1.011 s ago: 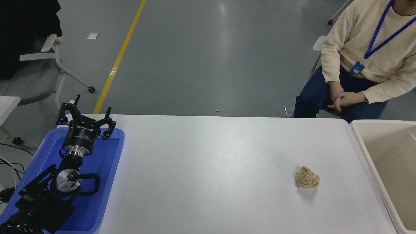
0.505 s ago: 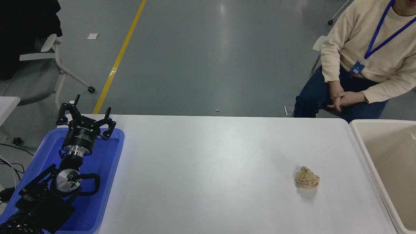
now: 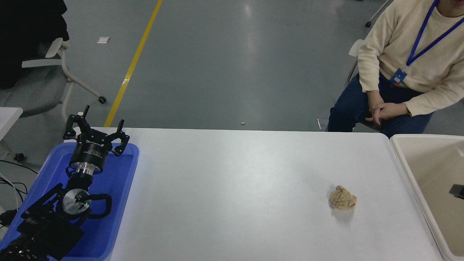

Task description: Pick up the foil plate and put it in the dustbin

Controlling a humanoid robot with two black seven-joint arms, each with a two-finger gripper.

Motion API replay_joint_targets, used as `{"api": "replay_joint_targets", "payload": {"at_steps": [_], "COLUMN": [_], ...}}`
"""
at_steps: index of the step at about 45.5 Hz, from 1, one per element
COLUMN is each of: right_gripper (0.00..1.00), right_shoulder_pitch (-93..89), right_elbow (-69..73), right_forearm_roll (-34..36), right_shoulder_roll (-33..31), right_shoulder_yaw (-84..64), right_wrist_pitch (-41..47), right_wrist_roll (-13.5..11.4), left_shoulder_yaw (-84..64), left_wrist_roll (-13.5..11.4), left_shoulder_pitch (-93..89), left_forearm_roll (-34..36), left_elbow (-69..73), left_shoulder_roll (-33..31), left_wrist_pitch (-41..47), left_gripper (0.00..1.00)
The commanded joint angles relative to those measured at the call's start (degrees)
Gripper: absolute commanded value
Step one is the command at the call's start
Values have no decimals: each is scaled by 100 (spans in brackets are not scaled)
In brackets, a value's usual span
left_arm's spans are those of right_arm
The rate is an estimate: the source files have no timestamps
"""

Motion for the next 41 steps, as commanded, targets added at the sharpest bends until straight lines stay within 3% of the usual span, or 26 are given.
{"api": "replay_joint_targets", "payload": {"at_steps": [1, 16, 22, 32, 41], "right_gripper": [100, 100, 100, 100, 100], "right_shoulder_pitch": [1124, 3408, 4323, 5246, 5633], "right_elbow": [325, 1265, 1564, 1661, 1924], "right_forearm_roll": [-24, -15, -32, 64, 205], "right_shoulder_roll": [104, 605, 736, 1782, 1994], "right_shoulder_yaw": [-708, -1746, -1728, -1667, -1175], "right_wrist_pitch": [1730, 3997, 4025, 4025, 4025], "right_wrist_roll": [4, -23, -31, -23, -14], "left_shoulder_yaw": [0, 0, 0, 0, 9], "left_wrist_roll": [0, 0, 0, 0, 0], "left_shoulder_pitch": [0, 8, 0, 8, 0], "left_forearm_roll": [0, -8, -9, -8, -8], "left_elbow": [0, 0, 0, 0, 0], "left_shoulder_roll": [0, 0, 0, 0, 0], "left_wrist_pitch": [0, 8, 8, 8, 8], "left_gripper": [100, 100, 100, 100, 100]}}
